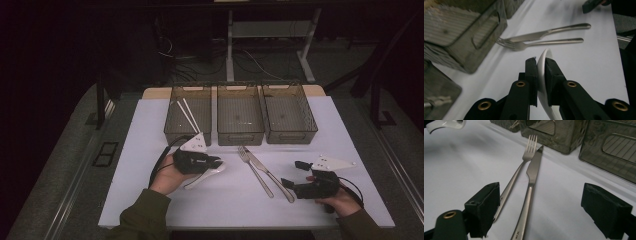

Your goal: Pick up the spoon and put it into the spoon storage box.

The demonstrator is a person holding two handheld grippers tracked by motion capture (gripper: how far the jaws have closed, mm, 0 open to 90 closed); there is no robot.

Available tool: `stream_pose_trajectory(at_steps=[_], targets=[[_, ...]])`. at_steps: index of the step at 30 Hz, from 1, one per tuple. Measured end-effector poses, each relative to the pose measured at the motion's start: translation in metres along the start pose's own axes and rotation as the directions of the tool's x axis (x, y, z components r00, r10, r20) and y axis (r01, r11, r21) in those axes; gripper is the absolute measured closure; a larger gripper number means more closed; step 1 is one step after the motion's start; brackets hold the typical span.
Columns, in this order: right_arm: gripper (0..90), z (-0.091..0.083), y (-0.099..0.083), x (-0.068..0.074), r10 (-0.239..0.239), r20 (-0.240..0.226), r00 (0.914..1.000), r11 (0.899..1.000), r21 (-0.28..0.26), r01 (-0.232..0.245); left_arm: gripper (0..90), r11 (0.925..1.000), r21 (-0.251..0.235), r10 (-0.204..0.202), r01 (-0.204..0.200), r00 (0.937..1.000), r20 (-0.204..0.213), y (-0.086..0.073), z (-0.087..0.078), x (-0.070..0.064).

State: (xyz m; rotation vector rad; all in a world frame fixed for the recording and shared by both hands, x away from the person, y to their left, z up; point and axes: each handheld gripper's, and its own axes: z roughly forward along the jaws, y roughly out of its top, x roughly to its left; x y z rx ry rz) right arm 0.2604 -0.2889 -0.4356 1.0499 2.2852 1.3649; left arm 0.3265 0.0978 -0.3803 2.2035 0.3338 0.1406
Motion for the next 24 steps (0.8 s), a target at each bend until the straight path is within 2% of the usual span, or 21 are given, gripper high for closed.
stream_pose_trajectory(at_steps=[10, 12, 13, 18, 24], targets=[[15.6, 0.0, 0.0, -0.001, 0.007, -0.004, 1.0, 1.0, 0.001, -0.007, 80.6, 0.999, -0.019, 0.041, -0.041, 0.9992, 0.002, 0.029, 0.002, 0.017], [15.5, 0.001, 0.0, -0.002, -0.006, -0.003, 1.0, 1.0, -0.006, 0.006, 80.6, 0.9986, -0.013, 0.051, -0.051, 0.9987, 0.003, 0.034, 0.002, 0.02], [15.5, 0.0, 0.0, 0.0, 0.009, -0.007, 0.9999, 1.0, 0.004, -0.009, 80.6, 0.9985, -0.012, 0.053, -0.053, 0.9986, 0.002, 0.037, 0.003, 0.022], [15.6, -0.001, 0.0, -0.001, 0.019, -0.01, 0.9998, 1.0, 0.004, -0.019, 80.6, 0.9964, -0.002, 0.085, -0.085, 0.9964, -0.003, 0.053, 0.009, 0.032], [15.6, -0.002, 0.0, -0.002, 0.01, -0.006, 0.9999, 1.0, -0.009, -0.01, 80.6, 0.9926, 0.009, 0.121, -0.121, 0.9925, -0.015, 0.079, 0.017, 0.042]])
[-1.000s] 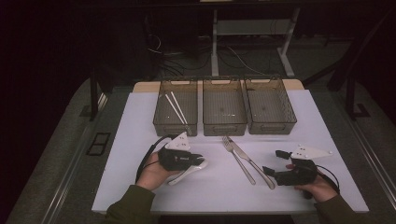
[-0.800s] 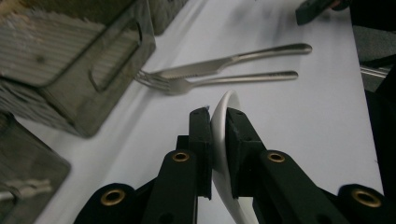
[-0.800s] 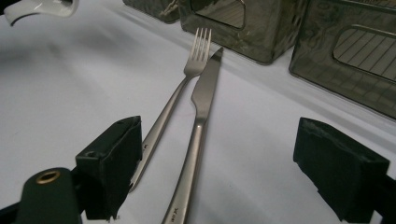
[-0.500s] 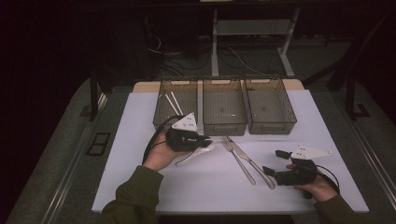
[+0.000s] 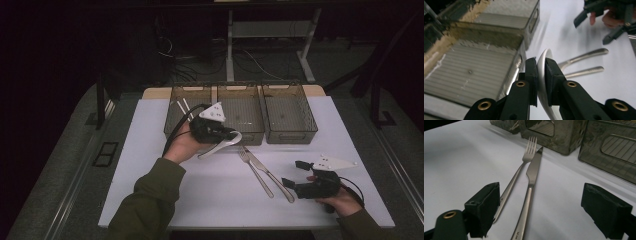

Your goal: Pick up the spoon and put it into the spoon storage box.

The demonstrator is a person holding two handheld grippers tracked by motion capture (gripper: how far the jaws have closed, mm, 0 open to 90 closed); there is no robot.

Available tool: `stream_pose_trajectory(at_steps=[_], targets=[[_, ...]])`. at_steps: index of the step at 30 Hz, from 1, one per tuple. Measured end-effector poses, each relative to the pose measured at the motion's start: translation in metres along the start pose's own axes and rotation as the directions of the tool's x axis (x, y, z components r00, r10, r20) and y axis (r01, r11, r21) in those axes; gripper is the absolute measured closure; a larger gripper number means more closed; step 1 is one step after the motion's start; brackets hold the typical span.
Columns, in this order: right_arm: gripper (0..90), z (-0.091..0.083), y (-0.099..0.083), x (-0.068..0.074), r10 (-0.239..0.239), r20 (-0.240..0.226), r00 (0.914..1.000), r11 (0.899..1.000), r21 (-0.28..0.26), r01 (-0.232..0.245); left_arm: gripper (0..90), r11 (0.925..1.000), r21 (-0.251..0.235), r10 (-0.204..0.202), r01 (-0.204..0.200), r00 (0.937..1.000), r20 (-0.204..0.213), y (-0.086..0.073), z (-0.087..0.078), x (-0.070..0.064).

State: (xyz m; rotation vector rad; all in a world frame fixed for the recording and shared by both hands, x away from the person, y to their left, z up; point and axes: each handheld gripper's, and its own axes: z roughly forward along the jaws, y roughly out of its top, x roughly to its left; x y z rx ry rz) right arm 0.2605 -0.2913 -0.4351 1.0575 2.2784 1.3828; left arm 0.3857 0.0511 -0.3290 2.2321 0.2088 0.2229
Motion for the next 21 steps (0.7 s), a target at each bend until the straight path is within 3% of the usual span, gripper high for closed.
stream_pose_trajectory(at_steps=[4, 9, 21], targets=[[15.6, -0.001, 0.0, -0.001, 0.004, -0.001, 1.0, 1.0, -0.006, -0.004, 80.6, 0.9999, -0.006, 0.014, -0.014, 0.9998, -0.015, 0.015, 0.005, 0.012], [15.6, -0.002, 0.0, -0.001, 0.009, -0.001, 1.0, 1.0, -0.014, -0.009, 80.6, 0.9992, -0.04, -0.003, 0.002, 0.9996, -0.029, 0.026, 0.014, 0.029], [15.6, -0.006, 0.001, -0.003, 0.021, -0.004, 0.9998, 0.999, -0.033, -0.021, 80.6, 0.999, -0.045, -0.012, 0.008, 0.9971, -0.075, 0.034, 0.05, 0.061]])
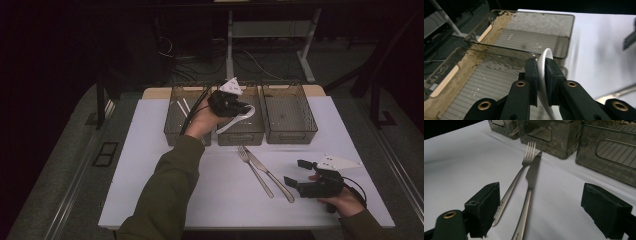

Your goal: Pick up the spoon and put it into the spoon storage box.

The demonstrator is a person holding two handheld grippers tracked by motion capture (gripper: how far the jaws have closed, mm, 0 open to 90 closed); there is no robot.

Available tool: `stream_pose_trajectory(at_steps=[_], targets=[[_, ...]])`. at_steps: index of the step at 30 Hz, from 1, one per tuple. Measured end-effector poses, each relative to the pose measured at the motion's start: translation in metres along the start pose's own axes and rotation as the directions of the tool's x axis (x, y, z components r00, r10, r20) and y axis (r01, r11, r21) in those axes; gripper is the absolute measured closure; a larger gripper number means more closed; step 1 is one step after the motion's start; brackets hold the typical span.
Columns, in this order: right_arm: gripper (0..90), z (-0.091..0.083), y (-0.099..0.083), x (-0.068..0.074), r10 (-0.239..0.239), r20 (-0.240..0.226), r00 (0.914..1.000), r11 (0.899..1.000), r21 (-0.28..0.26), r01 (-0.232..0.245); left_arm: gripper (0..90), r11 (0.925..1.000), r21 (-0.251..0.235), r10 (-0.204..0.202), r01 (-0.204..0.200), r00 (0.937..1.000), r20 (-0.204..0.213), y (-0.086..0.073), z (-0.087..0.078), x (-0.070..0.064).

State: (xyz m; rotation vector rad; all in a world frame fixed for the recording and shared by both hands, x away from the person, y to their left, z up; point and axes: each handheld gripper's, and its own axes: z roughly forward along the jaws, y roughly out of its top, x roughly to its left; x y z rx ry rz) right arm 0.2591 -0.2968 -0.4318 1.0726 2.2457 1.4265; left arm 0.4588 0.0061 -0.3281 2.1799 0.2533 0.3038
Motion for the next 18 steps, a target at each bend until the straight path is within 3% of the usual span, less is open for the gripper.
stream_pose_trajectory(at_steps=[5, 9, 18], targets=[[15.6, 0.0, 0.0, 0.0, -0.001, -0.006, 1.0, 1.0, 0.0, 0.001, 80.5, 1.0, 0.006, 0.003, -0.003, 0.9998, -0.019, 0.0, 0.014, 0.007], [15.6, -0.001, 0.0, 0.0, 0.004, -0.007, 1.0, 1.0, -0.001, -0.004, 80.5, 0.9996, 0.009, -0.026, 0.026, 0.9992, -0.031, -0.006, 0.024, 0.013], [15.6, -0.001, 0.0, 0.0, 0.006, -0.01, 0.9999, 1.0, -0.006, -0.006, 80.4, 0.9969, 0.076, -0.018, 0.021, 0.9988, -0.046, -0.016, 0.043, 0.016]])
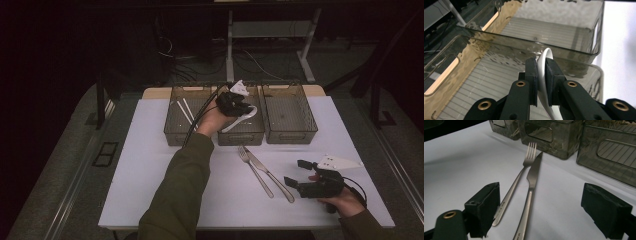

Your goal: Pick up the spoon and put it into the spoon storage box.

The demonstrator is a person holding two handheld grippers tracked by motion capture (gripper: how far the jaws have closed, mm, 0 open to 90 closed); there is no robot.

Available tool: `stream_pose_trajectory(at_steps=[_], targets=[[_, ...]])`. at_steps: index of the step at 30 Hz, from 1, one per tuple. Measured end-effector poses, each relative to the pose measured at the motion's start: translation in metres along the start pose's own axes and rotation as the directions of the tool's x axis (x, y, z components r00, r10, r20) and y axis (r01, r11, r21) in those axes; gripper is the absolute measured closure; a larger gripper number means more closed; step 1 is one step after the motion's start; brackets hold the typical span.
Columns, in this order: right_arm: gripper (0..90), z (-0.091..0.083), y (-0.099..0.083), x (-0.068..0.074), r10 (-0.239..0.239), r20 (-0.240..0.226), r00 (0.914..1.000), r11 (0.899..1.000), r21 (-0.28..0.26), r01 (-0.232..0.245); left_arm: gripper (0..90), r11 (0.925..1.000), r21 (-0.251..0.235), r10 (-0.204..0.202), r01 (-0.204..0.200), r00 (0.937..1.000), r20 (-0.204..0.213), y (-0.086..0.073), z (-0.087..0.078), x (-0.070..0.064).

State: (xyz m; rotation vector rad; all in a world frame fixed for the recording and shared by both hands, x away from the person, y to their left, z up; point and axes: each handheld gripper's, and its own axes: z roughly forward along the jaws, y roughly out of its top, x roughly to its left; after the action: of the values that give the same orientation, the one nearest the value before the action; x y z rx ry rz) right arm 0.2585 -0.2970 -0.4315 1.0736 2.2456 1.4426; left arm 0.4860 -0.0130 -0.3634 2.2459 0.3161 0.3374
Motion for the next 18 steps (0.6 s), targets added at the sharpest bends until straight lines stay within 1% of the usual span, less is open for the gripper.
stream_pose_trajectory(at_steps=[3, 4, 6, 7, 8, 9, 11, 12, 14, 15, 18], targets=[[15.6, -0.001, 0.0, 0.0, 0.001, 0.001, 1.0, 1.0, 0.002, -0.001, 80.4, 0.9996, 0.028, -0.005, 0.005, 1.0, -0.004, -0.003, 0.005, -0.001], [15.6, -0.001, 0.0, 0.0, 0.002, 0.002, 1.0, 1.0, 0.002, -0.002, 80.4, 0.9993, 0.037, -0.004, 0.004, 1.0, 0.001, -0.004, 0.006, 0.0], [15.6, -0.001, 0.0, 0.0, 0.001, 0.001, 1.0, 1.0, 0.003, -0.001, 80.3, 0.9993, 0.029, -0.022, 0.022, 0.9998, 0.003, -0.006, 0.009, -0.002], [15.6, -0.001, 0.0, 0.0, -0.002, 0.0, 1.0, 1.0, 0.001, 0.002, 80.3, 0.9988, 0.046, -0.016, 0.015, 0.9999, 0.007, -0.007, 0.01, -0.002], [15.6, 0.0, 0.0, 0.0, -0.002, 0.0, 1.0, 1.0, 0.001, 0.002, 80.3, 0.9984, 0.055, -0.018, 0.018, 0.9998, 0.007, -0.007, 0.012, -0.003], [15.6, 0.0, 0.0, 0.0, -0.004, 0.001, 1.0, 1.0, 0.0, 0.004, 80.3, 0.9973, 0.073, -0.008, 0.008, 0.9999, 0.008, -0.008, 0.013, -0.003], [15.6, 0.0, 0.0, 0.0, -0.004, 0.0, 1.0, 1.0, 0.0, 0.004, 80.2, 0.9964, 0.083, -0.016, 0.015, 0.9999, 0.006, -0.009, 0.015, -0.004], [15.6, 0.0, 0.0, 0.0, -0.004, 0.0, 1.0, 1.0, 0.0, 0.004, 80.1, 0.9966, 0.079, -0.023, 0.022, 0.9997, 0.008, -0.01, 0.016, -0.005], [15.6, 0.0, 0.0, 0.0, -0.003, 0.001, 1.0, 1.0, 0.001, 0.003, 79.9, 0.9956, 0.092, -0.016, 0.015, 0.9998, 0.008, -0.011, 0.017, -0.005], [15.6, -0.001, 0.0, 0.0, -0.002, 0.001, 1.0, 1.0, 0.002, 0.002, 79.8, 0.9948, 0.1, -0.022, 0.021, 0.9997, 0.009, -0.011, 0.018, -0.006], [15.6, 0.0, 0.0, 0.0, -0.001, 0.001, 1.0, 1.0, 0.003, 0.001, 79.2, 0.9949, 0.099, -0.019, 0.018, 0.9997, 0.011, -0.011, 0.019, -0.007]])
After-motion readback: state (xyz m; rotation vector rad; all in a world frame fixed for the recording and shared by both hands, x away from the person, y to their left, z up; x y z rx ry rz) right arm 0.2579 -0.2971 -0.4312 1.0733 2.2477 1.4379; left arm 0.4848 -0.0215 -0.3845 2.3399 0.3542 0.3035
